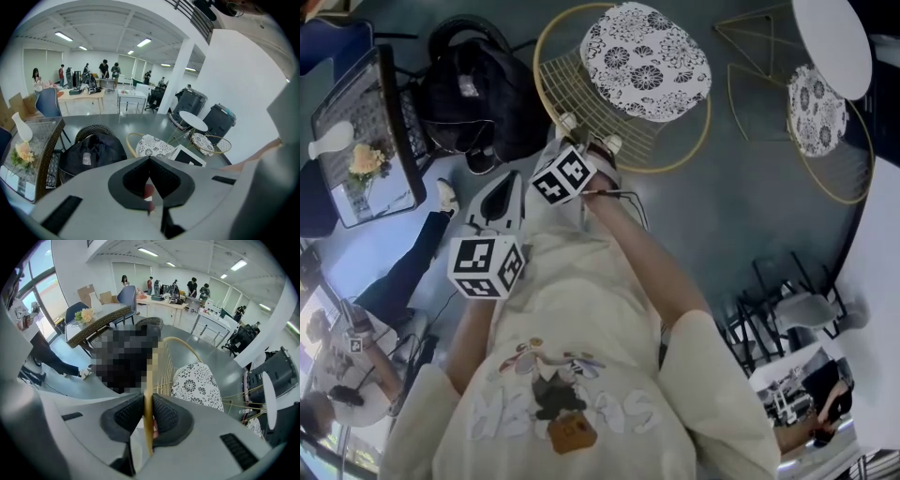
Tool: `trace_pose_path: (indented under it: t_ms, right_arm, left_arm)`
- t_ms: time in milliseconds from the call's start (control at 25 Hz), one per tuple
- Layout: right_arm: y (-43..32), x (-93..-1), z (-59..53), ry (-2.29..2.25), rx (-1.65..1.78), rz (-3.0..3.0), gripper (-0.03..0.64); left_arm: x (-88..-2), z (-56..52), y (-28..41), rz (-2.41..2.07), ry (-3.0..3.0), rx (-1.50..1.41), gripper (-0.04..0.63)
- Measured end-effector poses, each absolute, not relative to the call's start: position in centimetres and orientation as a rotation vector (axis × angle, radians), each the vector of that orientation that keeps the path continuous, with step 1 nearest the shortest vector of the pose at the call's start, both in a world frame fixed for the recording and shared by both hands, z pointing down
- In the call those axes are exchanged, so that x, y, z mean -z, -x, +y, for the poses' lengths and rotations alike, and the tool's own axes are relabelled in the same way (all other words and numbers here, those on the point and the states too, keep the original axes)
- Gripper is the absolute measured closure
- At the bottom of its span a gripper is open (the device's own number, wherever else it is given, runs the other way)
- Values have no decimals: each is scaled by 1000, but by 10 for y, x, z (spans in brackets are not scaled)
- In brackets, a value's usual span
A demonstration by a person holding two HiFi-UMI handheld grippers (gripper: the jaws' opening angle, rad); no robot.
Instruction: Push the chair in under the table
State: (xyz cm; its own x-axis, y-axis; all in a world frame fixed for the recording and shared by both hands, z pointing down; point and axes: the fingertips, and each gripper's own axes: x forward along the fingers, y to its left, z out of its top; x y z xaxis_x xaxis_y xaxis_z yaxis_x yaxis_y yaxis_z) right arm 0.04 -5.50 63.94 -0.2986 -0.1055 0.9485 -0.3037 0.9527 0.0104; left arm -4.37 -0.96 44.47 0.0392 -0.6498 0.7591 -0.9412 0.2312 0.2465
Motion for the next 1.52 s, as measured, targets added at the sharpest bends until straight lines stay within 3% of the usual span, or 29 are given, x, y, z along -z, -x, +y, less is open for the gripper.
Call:
trace_pose_path:
  t_ms: [1520]
  right_arm:
    - [-33, -651, -72, -444, -124, -1845, 535]
  left_arm:
    - [-451, 34, 53, -1699, -1543, -381, 595]
